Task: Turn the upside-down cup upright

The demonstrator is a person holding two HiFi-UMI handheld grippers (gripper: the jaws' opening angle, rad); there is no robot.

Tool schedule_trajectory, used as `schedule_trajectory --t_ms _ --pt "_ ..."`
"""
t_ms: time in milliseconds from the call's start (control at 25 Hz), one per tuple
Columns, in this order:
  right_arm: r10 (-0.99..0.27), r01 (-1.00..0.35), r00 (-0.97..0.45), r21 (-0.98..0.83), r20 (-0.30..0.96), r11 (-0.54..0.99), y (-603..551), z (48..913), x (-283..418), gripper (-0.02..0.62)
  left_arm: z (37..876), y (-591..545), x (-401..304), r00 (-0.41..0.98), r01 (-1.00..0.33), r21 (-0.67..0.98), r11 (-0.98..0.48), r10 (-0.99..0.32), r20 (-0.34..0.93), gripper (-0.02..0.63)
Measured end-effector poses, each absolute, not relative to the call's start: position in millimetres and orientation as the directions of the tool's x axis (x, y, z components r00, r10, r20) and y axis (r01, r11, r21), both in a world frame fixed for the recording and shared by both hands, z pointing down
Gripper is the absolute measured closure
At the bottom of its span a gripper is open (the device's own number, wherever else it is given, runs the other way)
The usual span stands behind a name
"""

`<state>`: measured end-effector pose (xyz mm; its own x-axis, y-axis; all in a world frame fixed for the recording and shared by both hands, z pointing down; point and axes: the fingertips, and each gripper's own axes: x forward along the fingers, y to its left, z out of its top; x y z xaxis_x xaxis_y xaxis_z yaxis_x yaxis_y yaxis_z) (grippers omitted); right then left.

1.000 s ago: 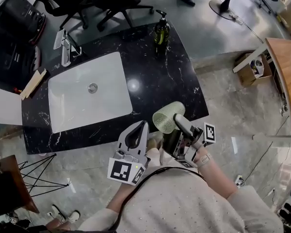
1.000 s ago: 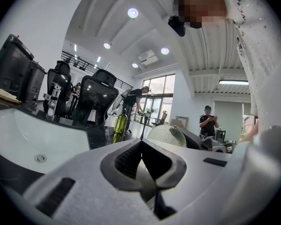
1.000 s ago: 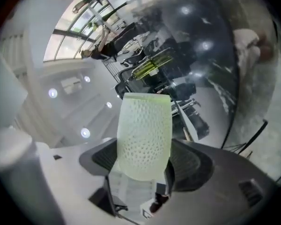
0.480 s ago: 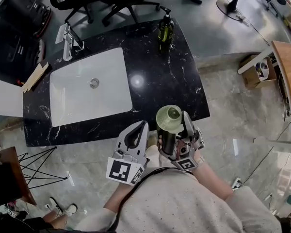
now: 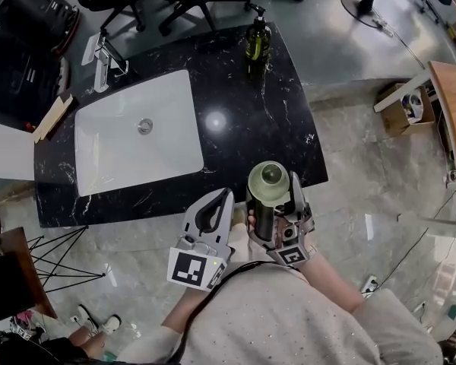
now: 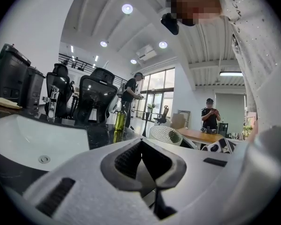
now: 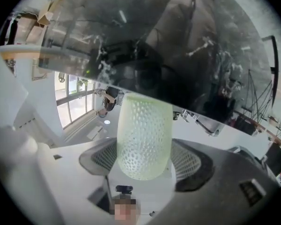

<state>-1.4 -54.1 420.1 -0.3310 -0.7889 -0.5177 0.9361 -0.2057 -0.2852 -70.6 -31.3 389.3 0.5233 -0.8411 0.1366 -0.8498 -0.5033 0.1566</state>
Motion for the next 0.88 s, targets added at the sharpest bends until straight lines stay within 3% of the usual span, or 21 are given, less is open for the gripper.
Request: schedule_trajectory --t_ms 600,880 --pt "-0.787 0.989 -0.147 -0.113 -0.599 -0.099 -63 421 22 0.242 388 -26 -79 0.498 -0.867 0.132 -0.481 -0.850 0.172 0.598" --pt "-0.762 0.989 -0.139 -0.134 -0.633 -0.069 -67 424 24 0.242 393 -22 -77 0.503 -0.864 0.134 -0.485 -0.843 0.192 0.598"
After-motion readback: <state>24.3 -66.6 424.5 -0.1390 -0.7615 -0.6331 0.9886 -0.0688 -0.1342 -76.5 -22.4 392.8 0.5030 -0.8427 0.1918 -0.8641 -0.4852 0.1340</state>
